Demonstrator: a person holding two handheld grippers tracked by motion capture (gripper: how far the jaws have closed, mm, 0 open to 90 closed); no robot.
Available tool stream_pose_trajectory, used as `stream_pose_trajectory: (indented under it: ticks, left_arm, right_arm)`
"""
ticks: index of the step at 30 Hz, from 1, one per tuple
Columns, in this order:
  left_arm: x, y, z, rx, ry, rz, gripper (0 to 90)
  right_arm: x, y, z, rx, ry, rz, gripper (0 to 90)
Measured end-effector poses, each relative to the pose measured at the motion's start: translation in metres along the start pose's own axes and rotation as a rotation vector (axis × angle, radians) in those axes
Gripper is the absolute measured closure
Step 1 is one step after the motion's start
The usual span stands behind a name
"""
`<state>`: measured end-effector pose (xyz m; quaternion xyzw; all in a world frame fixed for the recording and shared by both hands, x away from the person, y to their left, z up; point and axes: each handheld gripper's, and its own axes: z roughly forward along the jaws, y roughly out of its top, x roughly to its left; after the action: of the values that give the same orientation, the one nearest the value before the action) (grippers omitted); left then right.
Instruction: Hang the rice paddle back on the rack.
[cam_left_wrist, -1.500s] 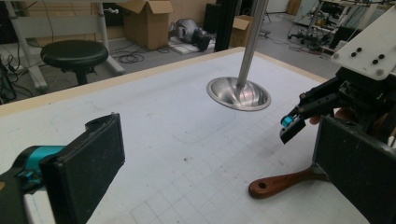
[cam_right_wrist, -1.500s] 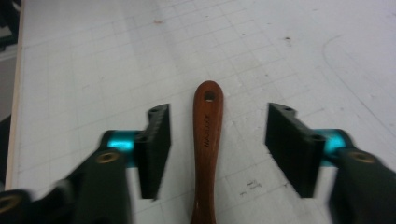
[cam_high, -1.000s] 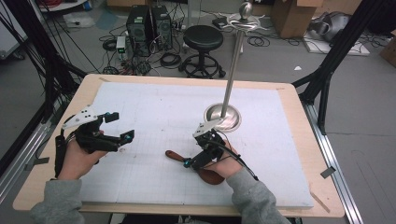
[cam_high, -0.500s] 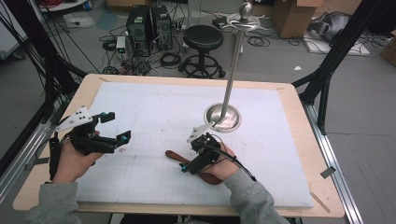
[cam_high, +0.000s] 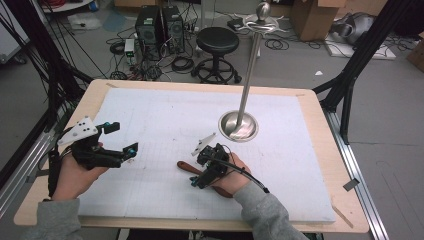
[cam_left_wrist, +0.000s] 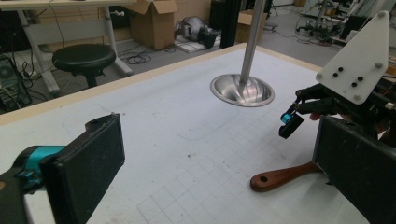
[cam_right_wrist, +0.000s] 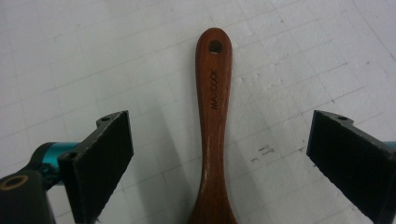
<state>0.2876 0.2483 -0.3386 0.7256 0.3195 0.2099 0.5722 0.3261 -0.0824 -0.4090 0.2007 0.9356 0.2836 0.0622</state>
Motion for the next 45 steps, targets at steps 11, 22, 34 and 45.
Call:
stream_pose_trajectory:
  ticks: [11, 22, 34, 45]
  left_arm:
    - [-0.002, -0.004, 0.0, 0.029, 0.001, 0.008, 2.7]
    - [-0.002, -0.002, -0.006, 0.008, -0.006, -0.002, 2.7]
    - [-0.003, -0.005, -0.01, 0.015, 0.007, -0.005, 2.7]
    - [-0.004, -0.005, -0.014, 0.015, 0.012, -0.005, 2.7]
  right_arm:
    - [-0.002, 0.006, 0.005, 0.063, 0.043, -0.017, 18.5]
    - [-0.003, 0.007, 0.011, 0.162, 0.034, -0.002, 35.5]
    - [0.002, 0.01, 0.01, 0.23, 0.024, -0.014, 50.2]
    - [0.0, 0.011, 0.008, 0.271, 0.02, -0.008, 58.2]
